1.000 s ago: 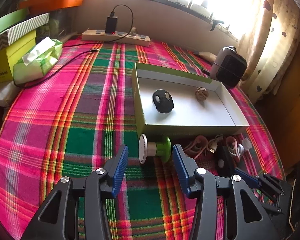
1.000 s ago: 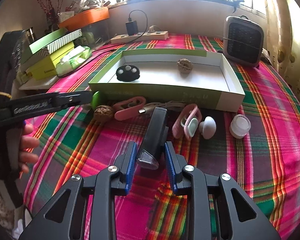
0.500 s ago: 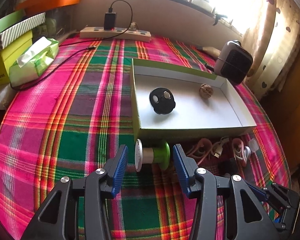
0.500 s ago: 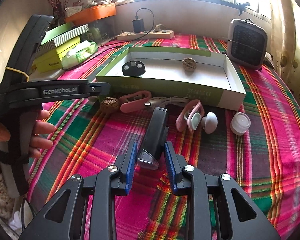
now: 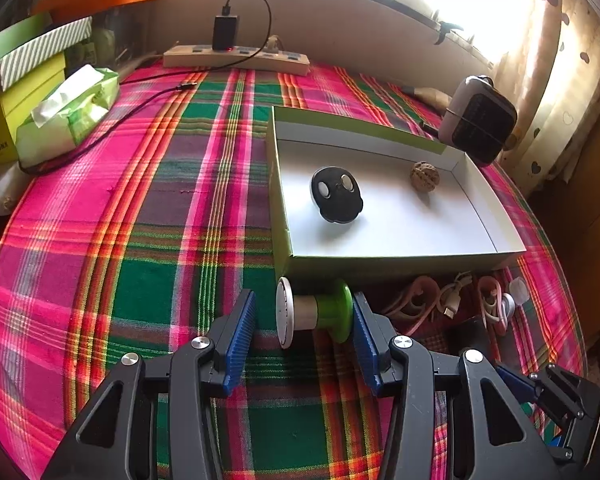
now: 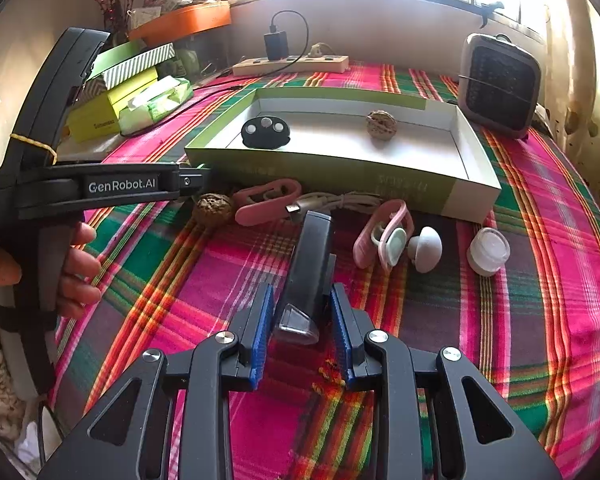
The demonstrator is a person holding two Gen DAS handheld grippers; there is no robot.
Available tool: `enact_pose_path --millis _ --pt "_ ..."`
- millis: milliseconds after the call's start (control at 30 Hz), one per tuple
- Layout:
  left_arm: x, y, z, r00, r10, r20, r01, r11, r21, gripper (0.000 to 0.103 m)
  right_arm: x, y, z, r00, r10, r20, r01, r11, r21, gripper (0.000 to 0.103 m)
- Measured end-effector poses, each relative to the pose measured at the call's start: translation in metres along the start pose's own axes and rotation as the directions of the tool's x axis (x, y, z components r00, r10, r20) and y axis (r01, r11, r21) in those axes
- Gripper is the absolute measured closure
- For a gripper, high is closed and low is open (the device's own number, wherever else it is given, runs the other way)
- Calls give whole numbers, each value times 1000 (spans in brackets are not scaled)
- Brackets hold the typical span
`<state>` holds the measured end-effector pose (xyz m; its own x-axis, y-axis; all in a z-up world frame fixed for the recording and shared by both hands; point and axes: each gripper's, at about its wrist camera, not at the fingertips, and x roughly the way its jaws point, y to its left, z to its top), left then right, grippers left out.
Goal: Organize objects
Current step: 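Grasp the black cylindrical gadget with the right gripper while the left grasps the green-white spool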
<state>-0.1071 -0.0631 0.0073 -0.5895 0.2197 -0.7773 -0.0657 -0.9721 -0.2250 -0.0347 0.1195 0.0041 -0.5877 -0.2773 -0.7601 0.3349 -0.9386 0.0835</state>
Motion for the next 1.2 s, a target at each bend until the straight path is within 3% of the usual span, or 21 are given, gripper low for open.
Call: enact_pose_path --millis 500,667,833,1200 --pt "3 -2 3 1000 31 3 -31 999 4 59 3 -3 4 1000 -3 5 3 1000 9 73" --pt "3 -5 2 1000 17 1 -17 1000 9 69 3 -3 3 1000 -3 5 3 1000 5 74" --pt "3 -6 0 1000 14 2 -14 1000 5 70 3 -4 3 1000 -7 5 7 1000 8 78" --pt "-1 -5 -2 1000 16 5 -16 1000 1 70 2 -3 2 1000 -7 9 7 1000 4 78"
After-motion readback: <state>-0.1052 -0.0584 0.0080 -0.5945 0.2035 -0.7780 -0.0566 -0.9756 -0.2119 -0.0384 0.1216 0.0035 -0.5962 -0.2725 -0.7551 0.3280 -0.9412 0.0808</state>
